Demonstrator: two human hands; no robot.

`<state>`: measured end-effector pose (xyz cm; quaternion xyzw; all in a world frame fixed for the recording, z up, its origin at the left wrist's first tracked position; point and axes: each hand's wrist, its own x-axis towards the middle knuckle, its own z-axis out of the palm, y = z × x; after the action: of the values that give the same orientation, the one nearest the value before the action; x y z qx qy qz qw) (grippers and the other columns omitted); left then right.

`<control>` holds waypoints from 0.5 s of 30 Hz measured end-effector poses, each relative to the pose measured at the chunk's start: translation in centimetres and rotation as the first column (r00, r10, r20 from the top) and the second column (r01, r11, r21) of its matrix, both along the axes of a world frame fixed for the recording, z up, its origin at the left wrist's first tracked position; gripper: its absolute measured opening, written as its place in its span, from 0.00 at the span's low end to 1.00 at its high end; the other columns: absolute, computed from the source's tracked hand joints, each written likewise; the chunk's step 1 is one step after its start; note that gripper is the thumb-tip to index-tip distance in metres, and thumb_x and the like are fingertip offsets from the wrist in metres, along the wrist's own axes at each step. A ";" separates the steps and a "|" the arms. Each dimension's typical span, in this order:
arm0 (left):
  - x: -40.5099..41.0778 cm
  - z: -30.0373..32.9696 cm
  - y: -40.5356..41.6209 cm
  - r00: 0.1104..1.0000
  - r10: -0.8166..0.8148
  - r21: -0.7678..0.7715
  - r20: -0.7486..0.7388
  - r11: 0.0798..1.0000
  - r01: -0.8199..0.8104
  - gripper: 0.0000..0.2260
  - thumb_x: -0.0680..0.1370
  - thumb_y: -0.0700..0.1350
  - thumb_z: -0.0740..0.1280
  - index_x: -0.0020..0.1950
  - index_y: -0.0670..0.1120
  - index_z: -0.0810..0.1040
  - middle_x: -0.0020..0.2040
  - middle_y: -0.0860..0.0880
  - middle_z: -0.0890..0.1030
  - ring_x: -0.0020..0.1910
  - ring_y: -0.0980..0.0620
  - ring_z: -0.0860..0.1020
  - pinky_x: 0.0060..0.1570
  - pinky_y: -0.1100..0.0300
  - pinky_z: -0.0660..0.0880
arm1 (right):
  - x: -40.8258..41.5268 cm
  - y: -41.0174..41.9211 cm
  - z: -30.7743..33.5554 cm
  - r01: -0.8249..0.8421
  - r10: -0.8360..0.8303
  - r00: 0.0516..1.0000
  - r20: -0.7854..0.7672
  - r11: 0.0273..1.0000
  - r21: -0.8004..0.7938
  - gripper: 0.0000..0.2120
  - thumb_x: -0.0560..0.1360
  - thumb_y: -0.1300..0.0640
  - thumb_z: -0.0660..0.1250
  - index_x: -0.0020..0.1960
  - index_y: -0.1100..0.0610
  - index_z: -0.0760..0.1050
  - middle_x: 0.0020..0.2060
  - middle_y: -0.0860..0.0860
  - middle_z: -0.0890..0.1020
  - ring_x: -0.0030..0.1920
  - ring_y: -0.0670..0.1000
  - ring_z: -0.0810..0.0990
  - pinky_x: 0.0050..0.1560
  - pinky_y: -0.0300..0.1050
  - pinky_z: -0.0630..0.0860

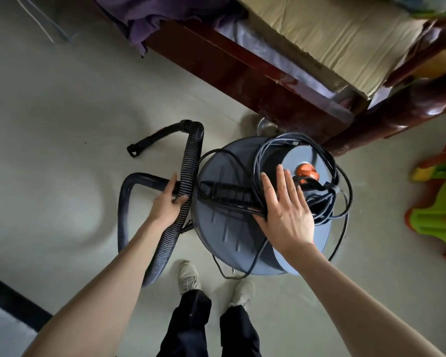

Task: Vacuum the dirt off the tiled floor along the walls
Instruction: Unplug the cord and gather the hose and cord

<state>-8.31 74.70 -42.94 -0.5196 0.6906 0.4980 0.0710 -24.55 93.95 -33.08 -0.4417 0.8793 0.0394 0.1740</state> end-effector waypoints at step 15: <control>1.6 1.7 14.5 0.998 -0.036 0.043 0.051 0.999 0.034 0.25 0.79 0.45 0.65 0.75 0.47 0.63 0.65 0.45 0.76 0.63 0.44 0.75 0.56 0.57 0.68 | -2.8 10.5 1.0 -0.137 0.129 0.988 0.081 0.987 0.090 0.60 0.61 0.19 0.35 0.79 0.61 0.38 0.78 0.54 0.38 0.78 0.50 0.38 0.77 0.50 0.39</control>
<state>-6.74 89.16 -41.21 -0.5185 0.6869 0.4976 0.1083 -27.39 104.44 -32.05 -0.4917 0.8378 0.0763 0.2246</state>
